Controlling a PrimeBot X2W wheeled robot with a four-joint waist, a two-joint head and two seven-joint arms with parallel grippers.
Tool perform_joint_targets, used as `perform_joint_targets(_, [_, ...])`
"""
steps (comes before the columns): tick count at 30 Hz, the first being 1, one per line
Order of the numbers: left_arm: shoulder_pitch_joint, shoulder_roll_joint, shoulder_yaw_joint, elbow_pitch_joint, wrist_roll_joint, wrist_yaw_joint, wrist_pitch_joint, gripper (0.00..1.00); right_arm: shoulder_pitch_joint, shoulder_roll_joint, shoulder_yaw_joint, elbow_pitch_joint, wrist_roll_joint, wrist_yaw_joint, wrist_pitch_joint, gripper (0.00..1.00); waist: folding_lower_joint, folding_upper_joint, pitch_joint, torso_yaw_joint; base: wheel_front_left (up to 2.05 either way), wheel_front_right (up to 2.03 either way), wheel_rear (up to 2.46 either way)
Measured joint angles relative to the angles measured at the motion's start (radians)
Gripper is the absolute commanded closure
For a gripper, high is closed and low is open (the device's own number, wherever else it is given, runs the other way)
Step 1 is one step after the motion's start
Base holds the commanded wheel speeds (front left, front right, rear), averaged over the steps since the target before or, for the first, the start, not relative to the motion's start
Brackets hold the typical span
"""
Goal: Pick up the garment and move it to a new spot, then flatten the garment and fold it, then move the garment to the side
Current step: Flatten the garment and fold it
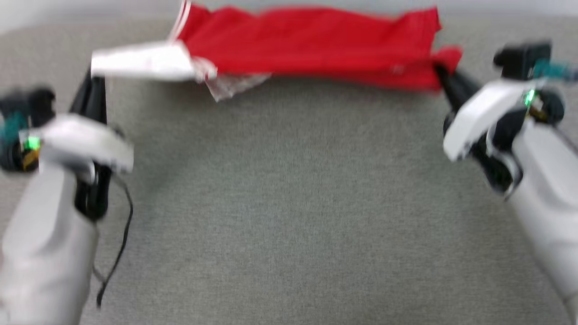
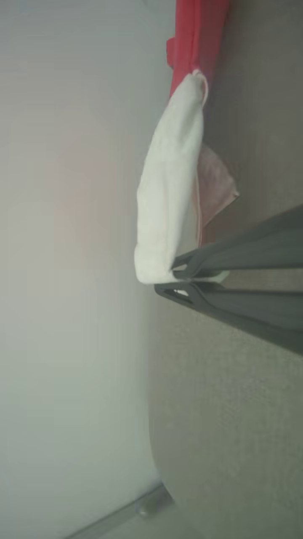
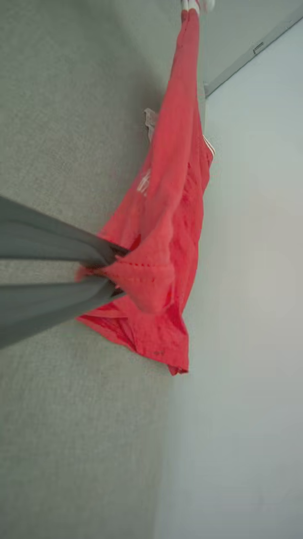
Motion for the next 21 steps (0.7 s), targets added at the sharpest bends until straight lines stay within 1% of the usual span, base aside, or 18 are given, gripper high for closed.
perform_joint_targets(4, [0.205, 0.012, 0.032, -0.114, -0.017, 0.029, 0.0, 1.0, 0.149, -0.025, 0.016, -0.065, 0.014, 0.0, -0.011, 1.0, -0.0001, 0.0, -0.077, -0.005, 0.0, 0.0, 0.0])
perform_joint_targets(8, [0.415, 0.015, 0.061, -0.241, -0.049, 0.088, 0.009, 1.0, 0.307, -0.038, 0.0, -0.129, 0.016, 0.0, -0.017, 1.0, -0.0002, 0.0, -0.15, -0.012, 0.0, 0.0, 0.0])
perform_joint_targets(11, [0.564, 0.012, 0.074, -0.352, -0.07, 0.138, 0.04, 1.0, 0.429, -0.049, -0.039, -0.173, 0.012, 0.0, -0.018, 1.0, -0.0002, 0.0, -0.204, -0.015, 0.0, 0.0, 0.0])
perform_joint_targets(15, [0.753, 0.015, 0.088, -0.495, -0.086, 0.217, 0.092, 1.0, 0.589, -0.049, -0.109, -0.237, -0.004, 0.0, 0.005, 1.0, -0.0003, 0.0, -0.271, -0.018, 0.0, 0.0, 0.0])
perform_joint_targets(21, [0.975, 0.015, 0.101, -0.682, -0.104, 0.313, 0.161, 1.0, 0.812, -0.03, -0.226, -0.368, -0.056, 0.001, 0.086, 1.0, -0.0004, 0.0, -0.34, -0.022, 0.0, 0.0, 0.0])
